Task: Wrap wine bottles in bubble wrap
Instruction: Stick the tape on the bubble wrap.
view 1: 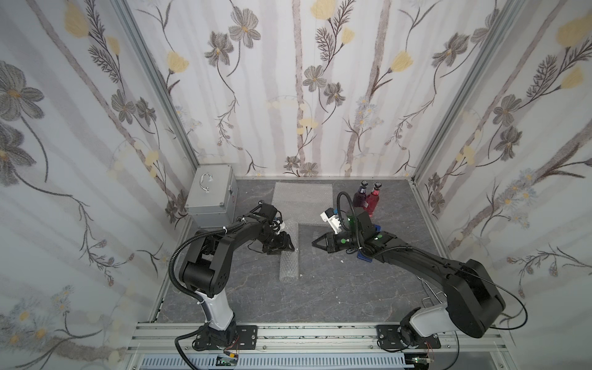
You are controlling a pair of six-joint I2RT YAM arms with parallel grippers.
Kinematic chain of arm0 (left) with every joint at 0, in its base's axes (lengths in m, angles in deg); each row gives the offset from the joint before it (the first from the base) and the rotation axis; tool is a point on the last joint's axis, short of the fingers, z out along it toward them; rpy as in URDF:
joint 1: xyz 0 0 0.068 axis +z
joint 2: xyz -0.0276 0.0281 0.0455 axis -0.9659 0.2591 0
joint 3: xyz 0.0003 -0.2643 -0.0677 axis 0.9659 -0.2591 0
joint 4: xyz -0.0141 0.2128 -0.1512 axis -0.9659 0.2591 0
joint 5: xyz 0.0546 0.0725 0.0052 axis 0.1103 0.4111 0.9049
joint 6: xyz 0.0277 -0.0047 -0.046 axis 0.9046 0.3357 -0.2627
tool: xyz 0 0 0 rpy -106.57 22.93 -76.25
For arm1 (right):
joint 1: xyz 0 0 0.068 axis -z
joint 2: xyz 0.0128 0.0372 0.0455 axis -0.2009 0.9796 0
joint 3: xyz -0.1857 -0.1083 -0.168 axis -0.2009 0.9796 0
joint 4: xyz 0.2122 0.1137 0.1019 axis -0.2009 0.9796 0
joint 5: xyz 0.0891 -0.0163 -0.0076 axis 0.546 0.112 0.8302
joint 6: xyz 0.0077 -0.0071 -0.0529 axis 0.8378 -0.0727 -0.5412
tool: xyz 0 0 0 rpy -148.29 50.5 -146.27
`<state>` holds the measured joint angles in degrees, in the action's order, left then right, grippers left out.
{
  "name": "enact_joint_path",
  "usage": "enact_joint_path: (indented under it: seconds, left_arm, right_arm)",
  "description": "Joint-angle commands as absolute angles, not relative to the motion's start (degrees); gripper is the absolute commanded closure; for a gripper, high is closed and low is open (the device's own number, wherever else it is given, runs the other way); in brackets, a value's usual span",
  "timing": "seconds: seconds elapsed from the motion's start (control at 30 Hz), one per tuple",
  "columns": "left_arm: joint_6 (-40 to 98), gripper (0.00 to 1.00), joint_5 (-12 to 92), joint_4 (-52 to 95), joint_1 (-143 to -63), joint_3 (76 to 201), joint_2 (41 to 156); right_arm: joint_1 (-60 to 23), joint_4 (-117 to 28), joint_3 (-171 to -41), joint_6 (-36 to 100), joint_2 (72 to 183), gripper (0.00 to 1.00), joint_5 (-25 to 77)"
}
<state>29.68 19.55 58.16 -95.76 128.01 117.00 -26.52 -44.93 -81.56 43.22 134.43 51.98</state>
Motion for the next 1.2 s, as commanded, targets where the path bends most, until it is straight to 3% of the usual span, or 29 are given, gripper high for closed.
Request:
enact_joint_path:
  seconds: [0.0, 0.27, 0.37, 0.8, 1.17]
  left_arm:
    - [30.46, 0.41, 23.41, 61.61, -95.77, 127.76, 117.52]
    - [29.62, 0.41, 23.11, 61.03, -95.8, 127.59, 117.81]
    - [27.55, 0.41, 22.31, 59.98, -95.55, 127.22, 118.0]
    - [17.84, 0.42, 17.66, 56.21, -92.6, 126.75, 122.12]
    - [17.49, 0.42, 18.21, 55.22, -92.59, 125.73, 120.76]
  right_arm:
    - [-28.15, -47.33, -82.7, 46.14, 137.55, 1.0, 50.88]
    - [-30.97, -74.44, -74.44, 77.52, 139.11, 1.0, 46.98]
    - [-32.27, -80.98, -72.86, 83.55, 139.42, 1.0, 44.1]
    - [-34.97, -96.99, -75.59, 94.25, 150.54, 1.0, 43.99]
    - [-34.71, -98.71, -67.67, 96.72, 151.88, 1.0, 41.42]
